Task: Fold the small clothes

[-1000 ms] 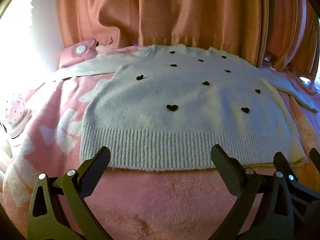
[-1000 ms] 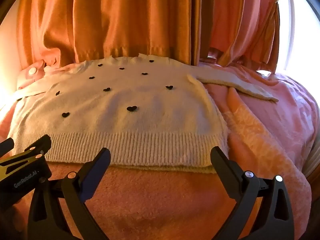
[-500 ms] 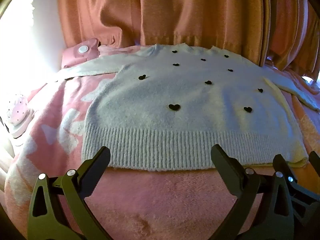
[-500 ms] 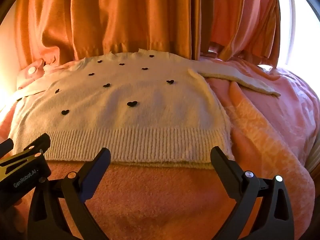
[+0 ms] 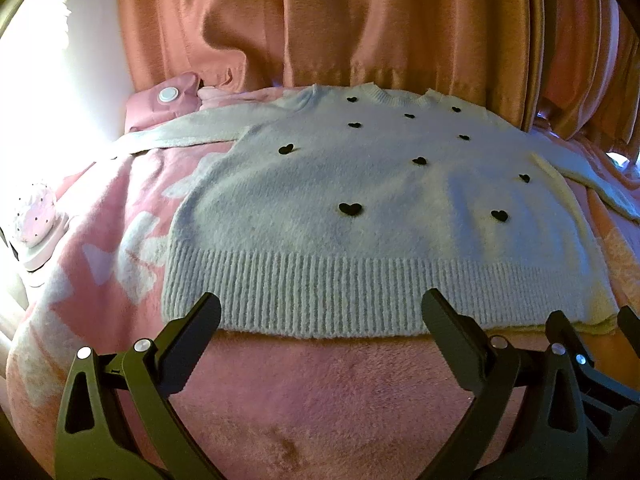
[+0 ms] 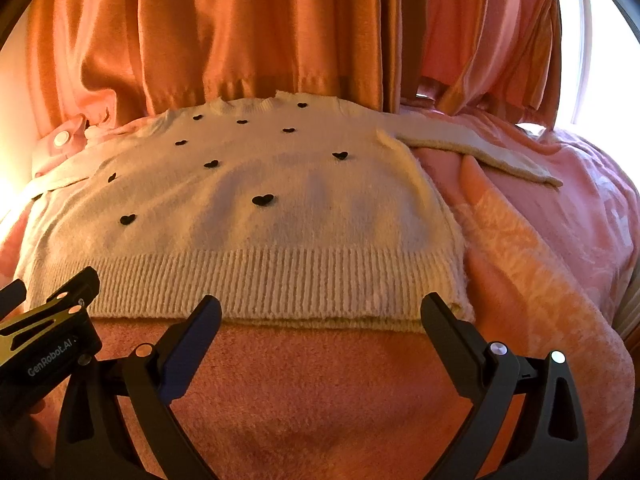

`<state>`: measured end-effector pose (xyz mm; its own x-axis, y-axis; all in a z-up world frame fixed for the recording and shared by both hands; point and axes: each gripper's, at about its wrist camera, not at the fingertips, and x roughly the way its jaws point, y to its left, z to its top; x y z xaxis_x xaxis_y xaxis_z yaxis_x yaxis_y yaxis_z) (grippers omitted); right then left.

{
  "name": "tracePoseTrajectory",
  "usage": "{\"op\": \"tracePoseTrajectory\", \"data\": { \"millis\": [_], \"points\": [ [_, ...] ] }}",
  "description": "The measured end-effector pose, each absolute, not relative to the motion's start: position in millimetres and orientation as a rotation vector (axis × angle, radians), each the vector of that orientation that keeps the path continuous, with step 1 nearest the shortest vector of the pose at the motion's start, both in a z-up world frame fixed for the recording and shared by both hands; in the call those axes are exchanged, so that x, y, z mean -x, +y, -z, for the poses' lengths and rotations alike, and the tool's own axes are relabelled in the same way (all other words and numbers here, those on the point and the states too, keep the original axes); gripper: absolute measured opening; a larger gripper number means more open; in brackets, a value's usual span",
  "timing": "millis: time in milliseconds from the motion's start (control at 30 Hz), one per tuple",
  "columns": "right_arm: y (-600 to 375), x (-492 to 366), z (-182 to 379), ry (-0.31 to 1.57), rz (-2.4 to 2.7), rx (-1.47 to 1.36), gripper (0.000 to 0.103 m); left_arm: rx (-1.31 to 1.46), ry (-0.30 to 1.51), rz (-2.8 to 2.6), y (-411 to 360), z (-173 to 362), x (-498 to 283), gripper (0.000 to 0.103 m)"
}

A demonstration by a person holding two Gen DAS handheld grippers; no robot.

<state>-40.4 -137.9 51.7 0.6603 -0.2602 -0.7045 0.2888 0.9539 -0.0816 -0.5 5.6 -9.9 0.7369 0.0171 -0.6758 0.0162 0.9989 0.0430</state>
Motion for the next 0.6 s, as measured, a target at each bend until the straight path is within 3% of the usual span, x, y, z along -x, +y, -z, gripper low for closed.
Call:
{"op": "tracePoseTrajectory", "data": {
  "millis": [600],
  "points": [
    [-139.8,39.1,-52.9,0.789,0.319,-0.045,0.098,-0.05,0.745,-0.004,8.3,8.2,0.5,0.098]
  ]
}}
